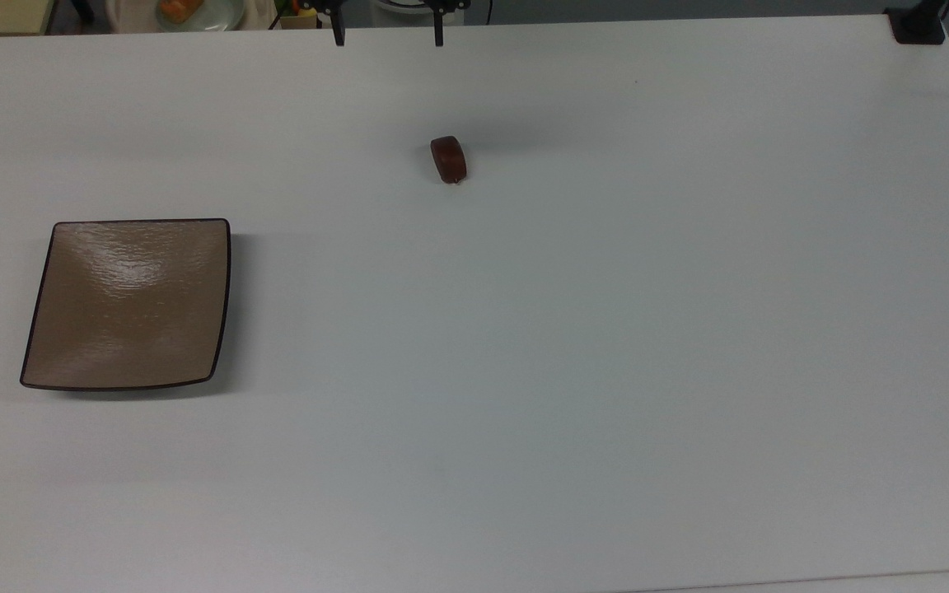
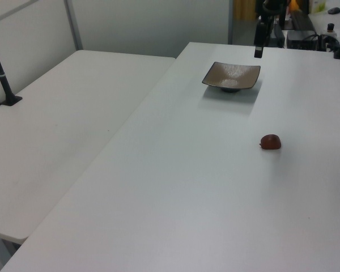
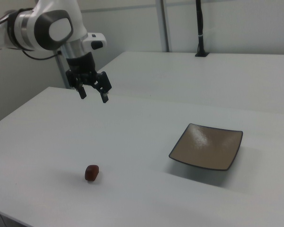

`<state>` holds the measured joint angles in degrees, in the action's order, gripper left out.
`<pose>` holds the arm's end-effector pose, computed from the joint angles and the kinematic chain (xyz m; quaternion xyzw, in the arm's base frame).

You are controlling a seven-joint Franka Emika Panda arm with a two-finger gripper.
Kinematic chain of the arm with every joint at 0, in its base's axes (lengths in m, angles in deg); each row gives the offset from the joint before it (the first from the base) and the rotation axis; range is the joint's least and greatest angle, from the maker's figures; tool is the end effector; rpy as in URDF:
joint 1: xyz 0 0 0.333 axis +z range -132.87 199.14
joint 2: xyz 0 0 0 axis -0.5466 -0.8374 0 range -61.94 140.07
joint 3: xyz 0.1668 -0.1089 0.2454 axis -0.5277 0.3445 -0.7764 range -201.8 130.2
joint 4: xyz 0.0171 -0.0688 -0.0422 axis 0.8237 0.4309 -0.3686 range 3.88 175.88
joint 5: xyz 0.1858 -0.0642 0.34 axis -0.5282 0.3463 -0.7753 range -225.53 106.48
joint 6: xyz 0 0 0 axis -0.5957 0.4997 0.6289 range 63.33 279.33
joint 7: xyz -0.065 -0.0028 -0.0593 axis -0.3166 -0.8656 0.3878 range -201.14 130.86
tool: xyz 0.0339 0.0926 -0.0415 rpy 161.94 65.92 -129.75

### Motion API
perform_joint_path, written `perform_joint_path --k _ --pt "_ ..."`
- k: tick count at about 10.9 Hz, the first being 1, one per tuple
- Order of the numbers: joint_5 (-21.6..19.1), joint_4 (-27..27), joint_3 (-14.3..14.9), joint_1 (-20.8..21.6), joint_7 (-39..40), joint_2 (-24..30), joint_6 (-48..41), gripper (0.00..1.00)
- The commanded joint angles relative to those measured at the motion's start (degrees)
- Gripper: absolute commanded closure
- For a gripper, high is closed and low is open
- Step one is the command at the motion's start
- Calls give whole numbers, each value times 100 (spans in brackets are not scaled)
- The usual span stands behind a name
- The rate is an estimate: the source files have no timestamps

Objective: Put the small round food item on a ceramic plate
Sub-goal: 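Move the open gripper toward the small dark red food item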

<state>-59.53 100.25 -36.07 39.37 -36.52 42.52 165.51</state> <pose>0.5466 0.0624 0.5889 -0.9983 -0.0446 -0.0371 0.0025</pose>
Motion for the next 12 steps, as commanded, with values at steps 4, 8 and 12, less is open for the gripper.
perform_joint_path --k 4,8,12 --pt "123 675 124 18 1474 -91 305 0" --pt "378 1307 132 -26 1431 -39 315 0" --pt "405 1835 124 8 1412 -47 367 0"
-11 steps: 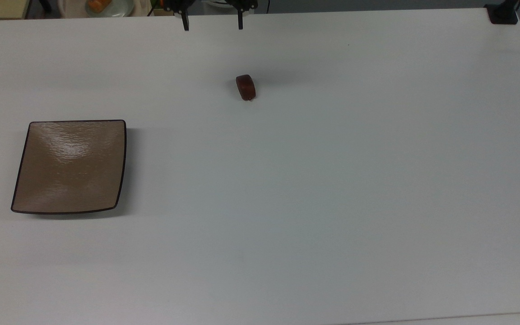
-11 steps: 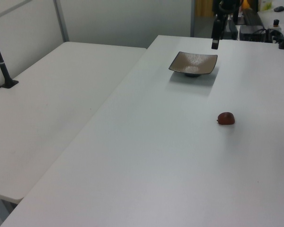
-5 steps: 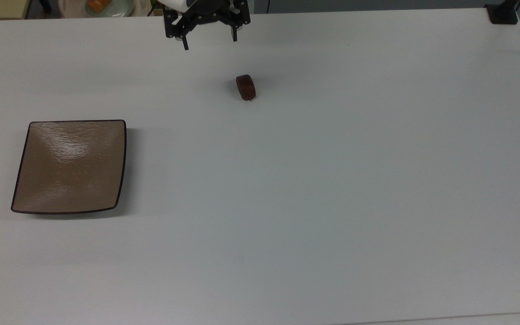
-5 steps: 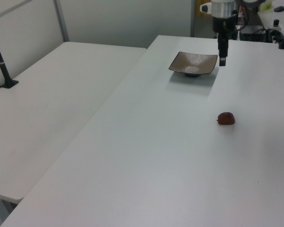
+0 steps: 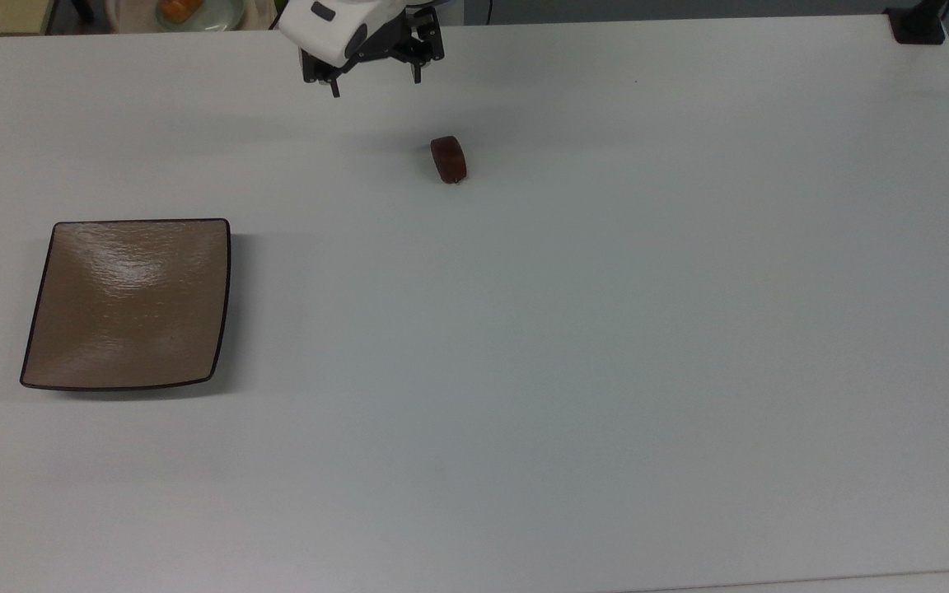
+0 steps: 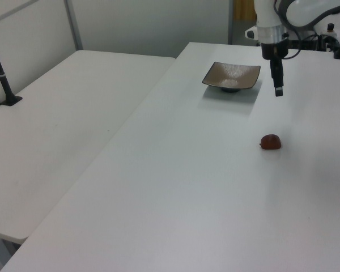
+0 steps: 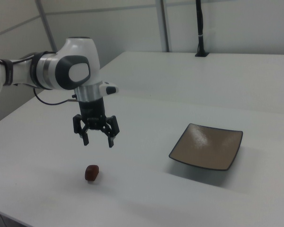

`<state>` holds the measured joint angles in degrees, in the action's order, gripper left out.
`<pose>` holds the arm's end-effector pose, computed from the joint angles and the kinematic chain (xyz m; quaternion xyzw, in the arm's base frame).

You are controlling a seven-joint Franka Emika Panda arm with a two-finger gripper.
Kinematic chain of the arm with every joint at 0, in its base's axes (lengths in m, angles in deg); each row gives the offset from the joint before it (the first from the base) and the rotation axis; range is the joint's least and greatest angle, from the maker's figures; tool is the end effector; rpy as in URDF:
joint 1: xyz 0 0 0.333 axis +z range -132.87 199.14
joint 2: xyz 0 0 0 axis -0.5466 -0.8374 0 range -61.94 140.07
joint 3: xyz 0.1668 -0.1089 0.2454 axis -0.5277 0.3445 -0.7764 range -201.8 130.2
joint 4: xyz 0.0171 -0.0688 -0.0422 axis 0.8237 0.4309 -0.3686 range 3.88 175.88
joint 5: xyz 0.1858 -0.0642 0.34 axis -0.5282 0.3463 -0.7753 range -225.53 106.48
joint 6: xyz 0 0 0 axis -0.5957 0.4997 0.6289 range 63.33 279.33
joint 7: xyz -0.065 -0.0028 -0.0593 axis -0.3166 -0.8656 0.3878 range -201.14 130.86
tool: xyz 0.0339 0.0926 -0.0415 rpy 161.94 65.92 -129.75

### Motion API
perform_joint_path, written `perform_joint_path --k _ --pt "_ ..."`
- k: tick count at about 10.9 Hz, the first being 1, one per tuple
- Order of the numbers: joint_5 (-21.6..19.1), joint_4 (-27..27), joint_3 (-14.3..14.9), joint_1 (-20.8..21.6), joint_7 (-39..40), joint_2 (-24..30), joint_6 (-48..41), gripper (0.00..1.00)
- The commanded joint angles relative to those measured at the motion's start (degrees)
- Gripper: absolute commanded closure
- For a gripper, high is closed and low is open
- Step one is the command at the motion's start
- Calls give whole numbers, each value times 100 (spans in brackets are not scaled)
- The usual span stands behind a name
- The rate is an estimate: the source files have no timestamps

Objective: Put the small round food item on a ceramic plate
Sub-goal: 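Move the open gripper toward the small dark red food item, then lower the gripper over the red food item and close on it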

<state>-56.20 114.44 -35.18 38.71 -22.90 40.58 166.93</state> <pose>0.5254 0.0406 0.4557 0.9829 0.1575 -0.0925 0.0216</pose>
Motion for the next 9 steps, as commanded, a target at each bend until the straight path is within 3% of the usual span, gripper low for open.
perform_joint_path --k 1,6,9 --pt "71 609 26 154 33 165 417 0" --pt "19 1348 -53 506 -626 8 1656 0" --pt "27 1385 -193 585 -925 -361 2166 0"
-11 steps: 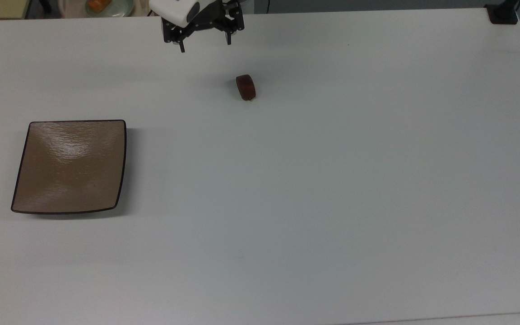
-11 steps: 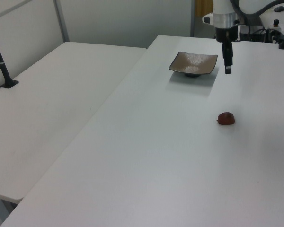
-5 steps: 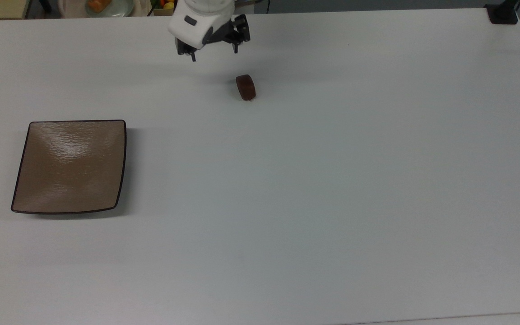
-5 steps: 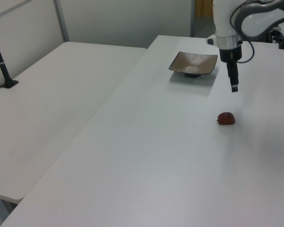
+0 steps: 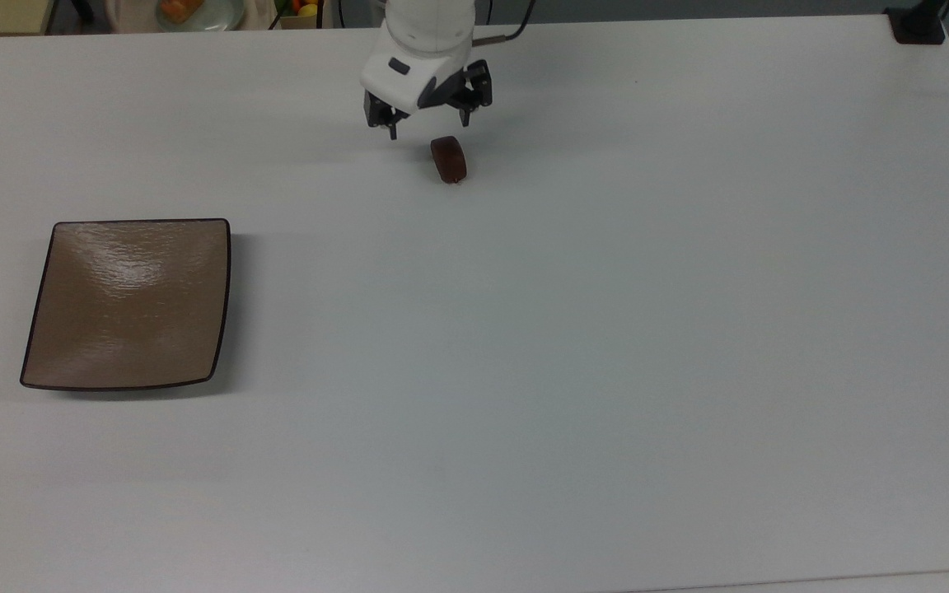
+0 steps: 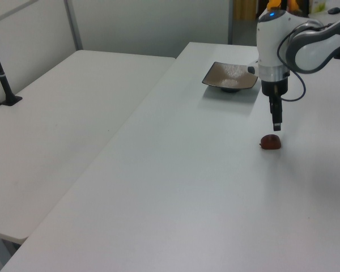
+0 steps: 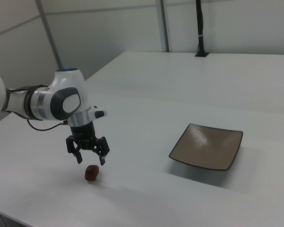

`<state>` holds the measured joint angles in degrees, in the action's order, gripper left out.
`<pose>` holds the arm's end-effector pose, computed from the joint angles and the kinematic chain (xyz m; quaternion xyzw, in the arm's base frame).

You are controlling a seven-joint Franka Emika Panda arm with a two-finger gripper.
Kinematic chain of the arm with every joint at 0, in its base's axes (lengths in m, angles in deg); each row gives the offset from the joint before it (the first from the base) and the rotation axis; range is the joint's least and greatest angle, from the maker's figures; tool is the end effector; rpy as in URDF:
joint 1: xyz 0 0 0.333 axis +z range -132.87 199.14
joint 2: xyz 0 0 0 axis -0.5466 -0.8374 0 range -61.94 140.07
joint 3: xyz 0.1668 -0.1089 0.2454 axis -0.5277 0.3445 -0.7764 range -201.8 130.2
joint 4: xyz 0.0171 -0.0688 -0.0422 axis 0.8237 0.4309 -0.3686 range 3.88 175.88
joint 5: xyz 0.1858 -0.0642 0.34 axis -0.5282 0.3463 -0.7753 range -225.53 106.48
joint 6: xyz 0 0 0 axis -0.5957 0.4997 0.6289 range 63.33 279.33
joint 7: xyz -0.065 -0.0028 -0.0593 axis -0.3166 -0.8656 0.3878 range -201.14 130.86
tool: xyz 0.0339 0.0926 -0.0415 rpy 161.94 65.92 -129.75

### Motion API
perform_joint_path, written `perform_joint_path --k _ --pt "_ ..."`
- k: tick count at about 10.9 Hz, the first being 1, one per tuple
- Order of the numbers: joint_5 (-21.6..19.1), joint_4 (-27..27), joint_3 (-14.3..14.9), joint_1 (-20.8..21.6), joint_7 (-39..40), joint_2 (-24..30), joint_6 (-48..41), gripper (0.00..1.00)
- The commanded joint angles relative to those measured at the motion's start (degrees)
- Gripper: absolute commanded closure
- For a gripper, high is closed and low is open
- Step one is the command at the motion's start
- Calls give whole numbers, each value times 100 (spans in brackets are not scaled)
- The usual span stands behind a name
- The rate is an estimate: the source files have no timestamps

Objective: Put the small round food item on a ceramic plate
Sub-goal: 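Lower the gripper over the red food item and close on it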

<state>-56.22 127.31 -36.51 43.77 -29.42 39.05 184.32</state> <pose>0.5016 0.0978 0.3636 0.9841 0.1638 -0.0637 0.0271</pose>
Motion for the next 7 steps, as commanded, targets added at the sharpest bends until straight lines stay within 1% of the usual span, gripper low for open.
perform_joint_path --k 1,3,5,6,7 --pt "29 132 -182 79 -282 -323 586 0" --pt "91 124 -280 79 -325 -604 718 0" --pt "213 124 -289 105 -352 -702 772 0" --pt "240 124 -289 105 -352 -720 754 11" --pt "249 132 -289 105 -352 -720 745 27"
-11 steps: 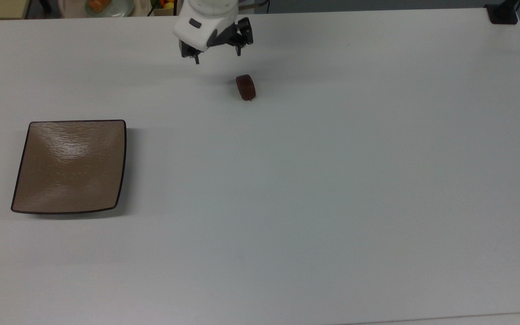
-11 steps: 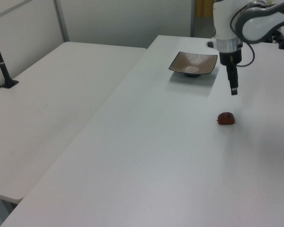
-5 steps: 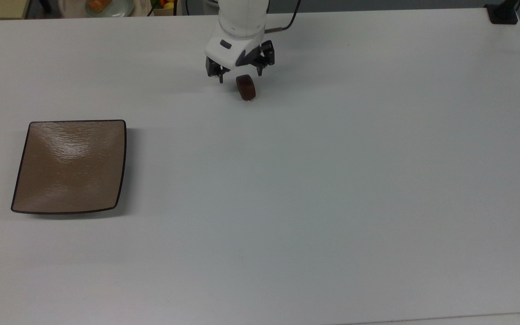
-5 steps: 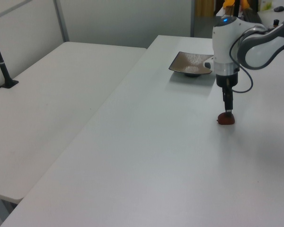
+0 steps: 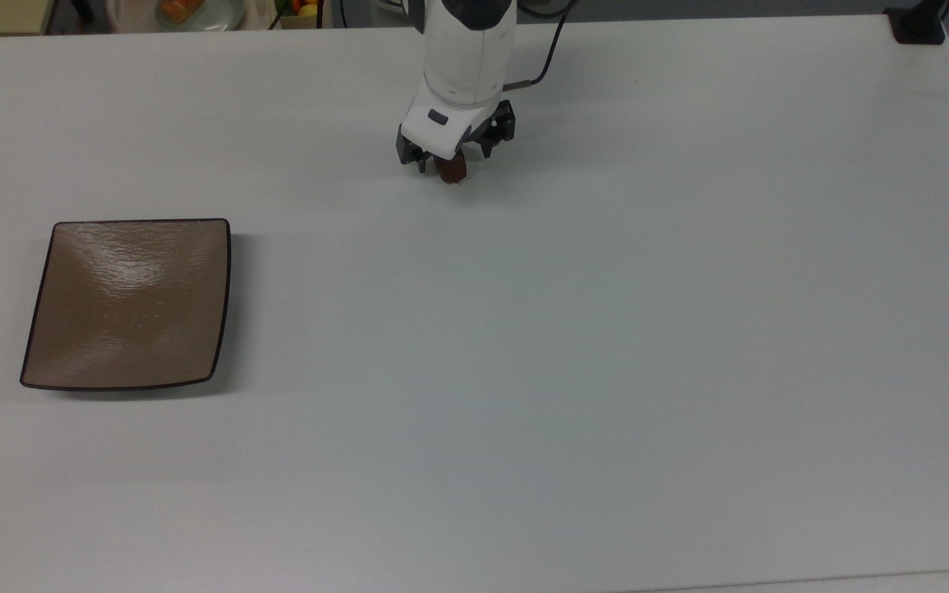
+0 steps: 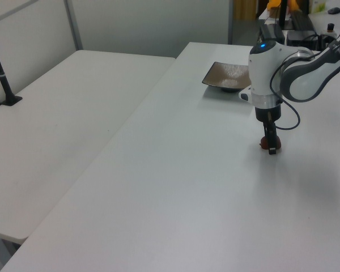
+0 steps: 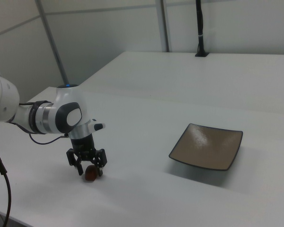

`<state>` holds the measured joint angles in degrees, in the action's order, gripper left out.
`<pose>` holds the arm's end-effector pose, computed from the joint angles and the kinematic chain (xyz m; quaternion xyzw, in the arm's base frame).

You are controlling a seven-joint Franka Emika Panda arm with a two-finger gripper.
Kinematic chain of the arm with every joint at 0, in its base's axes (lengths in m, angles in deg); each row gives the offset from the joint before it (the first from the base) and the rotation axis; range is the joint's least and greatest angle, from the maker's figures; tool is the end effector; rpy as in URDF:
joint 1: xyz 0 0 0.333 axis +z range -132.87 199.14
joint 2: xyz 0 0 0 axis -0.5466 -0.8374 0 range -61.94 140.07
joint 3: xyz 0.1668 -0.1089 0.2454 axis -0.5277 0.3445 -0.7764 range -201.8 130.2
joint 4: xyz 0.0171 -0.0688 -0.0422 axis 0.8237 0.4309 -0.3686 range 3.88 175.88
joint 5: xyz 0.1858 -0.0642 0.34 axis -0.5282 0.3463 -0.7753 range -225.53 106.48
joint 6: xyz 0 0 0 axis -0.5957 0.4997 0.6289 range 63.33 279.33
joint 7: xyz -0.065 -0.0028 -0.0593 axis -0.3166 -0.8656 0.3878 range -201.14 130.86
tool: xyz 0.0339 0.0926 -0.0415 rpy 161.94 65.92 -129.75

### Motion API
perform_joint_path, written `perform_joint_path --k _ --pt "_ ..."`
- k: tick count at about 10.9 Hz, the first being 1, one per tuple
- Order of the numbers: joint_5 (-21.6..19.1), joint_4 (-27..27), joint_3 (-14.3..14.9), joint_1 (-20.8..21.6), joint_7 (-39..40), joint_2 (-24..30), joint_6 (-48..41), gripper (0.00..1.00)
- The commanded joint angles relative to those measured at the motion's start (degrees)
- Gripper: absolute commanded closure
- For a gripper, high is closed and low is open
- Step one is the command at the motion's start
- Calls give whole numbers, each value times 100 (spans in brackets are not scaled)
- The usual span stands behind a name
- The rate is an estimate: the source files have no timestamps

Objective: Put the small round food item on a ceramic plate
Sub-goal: 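Lower the gripper over the red food item and close on it, then lift the grasped red food item off the table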

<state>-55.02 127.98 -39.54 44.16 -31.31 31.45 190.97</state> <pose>0.5044 0.1303 0.2987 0.9790 0.1865 -0.0760 0.0326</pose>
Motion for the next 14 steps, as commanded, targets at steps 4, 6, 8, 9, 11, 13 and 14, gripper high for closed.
perform_joint_path --k 4,6,8,9,11,13,14 --pt "130 48 14 49 -172 93 19 83" --pt "130 -21 14 14 -172 224 -182 91" --pt "130 -249 14 -91 -111 435 -655 91" --pt "130 -424 22 -144 -102 532 -936 91" --pt "130 -1012 22 -310 -58 611 -1612 91" --pt "43 -1793 84 -521 327 603 -2464 90" --pt "-45 -2128 188 -626 503 603 -2756 90"
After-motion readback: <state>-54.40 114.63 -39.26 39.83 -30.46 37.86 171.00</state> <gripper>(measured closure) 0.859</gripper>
